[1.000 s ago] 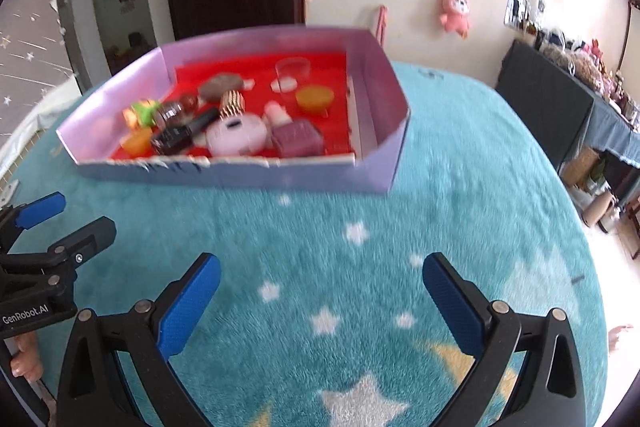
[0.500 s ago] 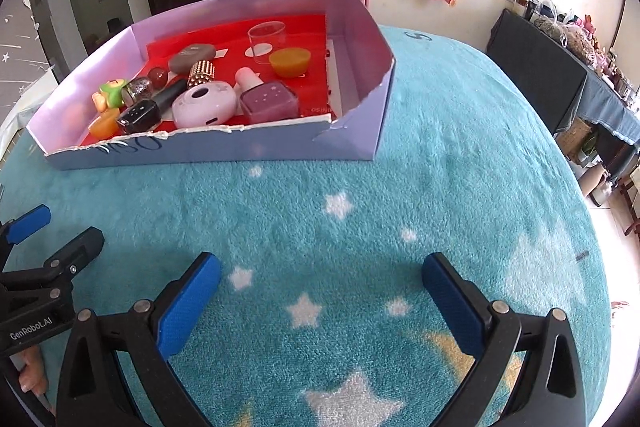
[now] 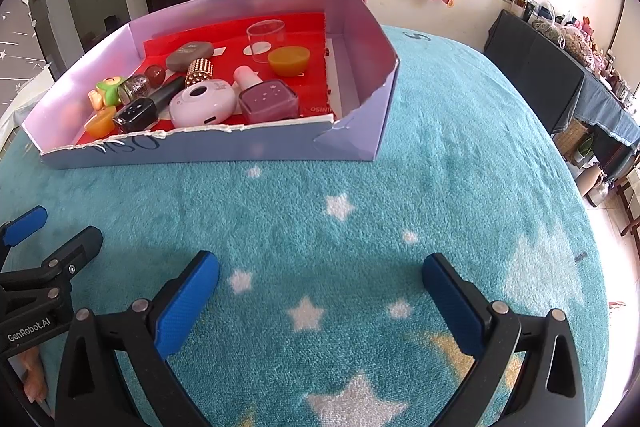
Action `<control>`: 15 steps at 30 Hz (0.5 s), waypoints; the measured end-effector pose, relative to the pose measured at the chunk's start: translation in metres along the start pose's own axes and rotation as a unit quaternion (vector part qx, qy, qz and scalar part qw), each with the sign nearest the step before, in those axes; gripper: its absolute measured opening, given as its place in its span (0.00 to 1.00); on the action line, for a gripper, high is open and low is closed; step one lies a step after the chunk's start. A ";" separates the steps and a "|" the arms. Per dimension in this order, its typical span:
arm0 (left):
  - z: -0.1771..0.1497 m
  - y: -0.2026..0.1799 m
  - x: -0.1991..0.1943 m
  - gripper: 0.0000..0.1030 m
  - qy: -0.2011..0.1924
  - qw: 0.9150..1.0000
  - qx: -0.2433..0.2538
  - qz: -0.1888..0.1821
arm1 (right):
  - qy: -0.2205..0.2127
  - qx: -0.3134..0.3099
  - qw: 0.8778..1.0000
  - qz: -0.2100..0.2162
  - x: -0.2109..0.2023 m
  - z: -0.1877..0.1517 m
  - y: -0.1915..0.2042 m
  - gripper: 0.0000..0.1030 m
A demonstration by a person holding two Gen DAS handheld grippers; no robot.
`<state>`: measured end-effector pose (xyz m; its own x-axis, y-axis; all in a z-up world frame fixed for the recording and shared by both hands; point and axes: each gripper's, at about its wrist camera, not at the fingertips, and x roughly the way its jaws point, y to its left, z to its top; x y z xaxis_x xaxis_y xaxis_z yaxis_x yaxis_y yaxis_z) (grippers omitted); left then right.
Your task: Organize rigid objects
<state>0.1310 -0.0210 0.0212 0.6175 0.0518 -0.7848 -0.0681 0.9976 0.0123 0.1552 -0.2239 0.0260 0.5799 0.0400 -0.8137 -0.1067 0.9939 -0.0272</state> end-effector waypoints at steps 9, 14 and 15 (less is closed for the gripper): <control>0.000 0.000 0.000 1.00 0.000 1.000 0.000 -0.001 | 0.000 0.001 1.000 0.002 0.001 0.001 -0.002 1.00; 0.000 0.000 0.000 1.00 0.000 1.000 0.000 -0.001 | 0.000 0.001 1.000 0.002 0.001 0.001 -0.001 1.00; 0.000 0.000 0.000 1.00 0.000 1.000 0.000 -0.001 | 0.000 0.001 1.000 0.002 0.001 0.001 -0.001 1.00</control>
<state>0.1307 -0.0208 0.0213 0.6183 0.0501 -0.7844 -0.0675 0.9977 0.0105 0.1566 -0.2253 0.0259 0.5799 0.0433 -0.8135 -0.1072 0.9940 -0.0235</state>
